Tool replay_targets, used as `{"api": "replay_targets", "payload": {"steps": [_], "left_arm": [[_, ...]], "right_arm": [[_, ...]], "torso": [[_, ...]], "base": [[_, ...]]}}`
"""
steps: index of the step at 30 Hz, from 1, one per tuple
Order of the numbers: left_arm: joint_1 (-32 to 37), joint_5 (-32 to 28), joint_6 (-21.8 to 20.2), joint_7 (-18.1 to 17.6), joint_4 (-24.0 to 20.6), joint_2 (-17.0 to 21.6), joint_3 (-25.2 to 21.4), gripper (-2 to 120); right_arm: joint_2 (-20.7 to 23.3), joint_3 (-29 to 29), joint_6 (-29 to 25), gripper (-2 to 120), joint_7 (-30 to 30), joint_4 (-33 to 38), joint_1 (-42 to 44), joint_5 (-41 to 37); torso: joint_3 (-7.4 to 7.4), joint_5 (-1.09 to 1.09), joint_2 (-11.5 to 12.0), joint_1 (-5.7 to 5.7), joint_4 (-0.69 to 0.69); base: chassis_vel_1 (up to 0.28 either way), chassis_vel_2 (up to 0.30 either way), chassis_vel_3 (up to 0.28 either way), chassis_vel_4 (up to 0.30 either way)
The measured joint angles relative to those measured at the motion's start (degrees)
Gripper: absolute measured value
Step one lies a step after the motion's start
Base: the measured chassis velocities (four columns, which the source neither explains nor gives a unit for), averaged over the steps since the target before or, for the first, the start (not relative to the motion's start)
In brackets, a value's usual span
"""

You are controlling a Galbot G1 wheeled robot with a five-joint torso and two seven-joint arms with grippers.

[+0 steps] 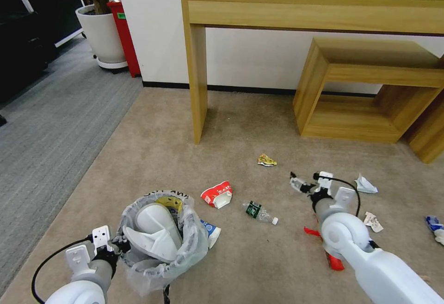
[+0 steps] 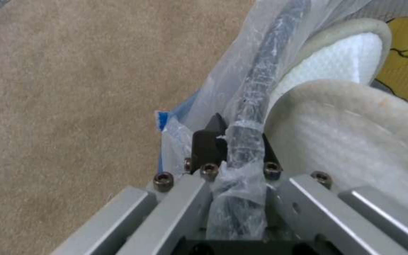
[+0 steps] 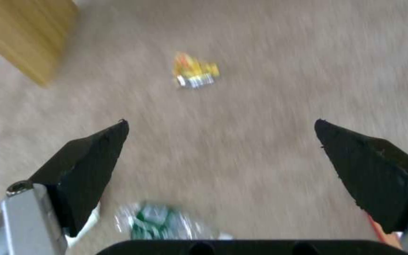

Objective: Pick up the trash bin and place the garbage on the floor into it.

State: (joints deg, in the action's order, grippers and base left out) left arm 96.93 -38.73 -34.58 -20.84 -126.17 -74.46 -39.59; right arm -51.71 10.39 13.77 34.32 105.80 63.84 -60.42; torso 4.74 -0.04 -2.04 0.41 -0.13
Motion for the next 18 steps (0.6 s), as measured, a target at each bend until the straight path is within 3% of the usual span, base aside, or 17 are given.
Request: {"api": "replay_targets", "payload": {"steps": [3, 5, 8, 12, 14, 16, 18], "left_arm": [[-0.05, 0.01, 0.03, 0.00, 0.20, -0.10, 0.00, 0], [-0.41, 0.17, 0.11, 0.00, 0.84, -0.44, 0.11, 0], [-0.80, 0.32, 0.18, 0.00, 1.38, -0.66, 0.31, 0], [-1.45, 0.32, 0.19, 0.00, 1.89, -0.72, 0.42, 0], [-2.06, 0.22, 0.24, 0.00, 2.21, -0.94, 0.44, 0], [-2.45, 0.29, 0.40, 0.00, 2.57, -1.43, 0.55, 0], [-2.57, 0.40, 0.46, 0.00, 2.74, -1.67, 0.68, 0]], "right_arm": [[-0.94, -1.66, 2.35, 100, 4.07, -0.70, -1.07, -2.54], [-2.73, -3.49, 4.29, 100, 10.34, -1.77, -1.80, -5.36], [-3.16, -3.86, 6.47, 100, 11.51, -2.03, -1.33, -6.01], [-0.31, -5.16, 7.23, 100, 5.07, -2.59, -0.68, -1.50], [5.47, -8.44, 5.15, 100, -3.85, -3.55, -0.40, 5.31], [10.45, -12.44, 2.50, 100, -8.61, -5.07, -1.43, 9.93], [12.21, -14.20, 1.67, 100, -10.37, -5.68, -2.22, 11.38]], "torso": [[0.00, 0.00, 0.00, 0.00, 0.00], [0.00, 0.01, 0.00, 0.00, 0.00], [0.00, 0.00, 0.00, 0.00, 0.00], [0.00, 0.00, 0.00, 0.00, -0.01], [0.00, 0.01, 0.00, 0.00, -0.02], [0.00, 0.01, 0.00, 0.00, -0.02], [0.00, 0.01, 0.00, 0.00, -0.02]], "base": [[0.000, 0.000, 0.000, 0.000], [0.000, 0.000, 0.000, 0.000], [0.000, 0.000, 0.000, 0.000], [0.000, 0.000, 0.000, 0.000], [0.000, 0.000, 0.000, 0.000], [0.000, 0.000, 0.000, 0.000], [0.000, 0.000, 0.000, 0.000]]}}
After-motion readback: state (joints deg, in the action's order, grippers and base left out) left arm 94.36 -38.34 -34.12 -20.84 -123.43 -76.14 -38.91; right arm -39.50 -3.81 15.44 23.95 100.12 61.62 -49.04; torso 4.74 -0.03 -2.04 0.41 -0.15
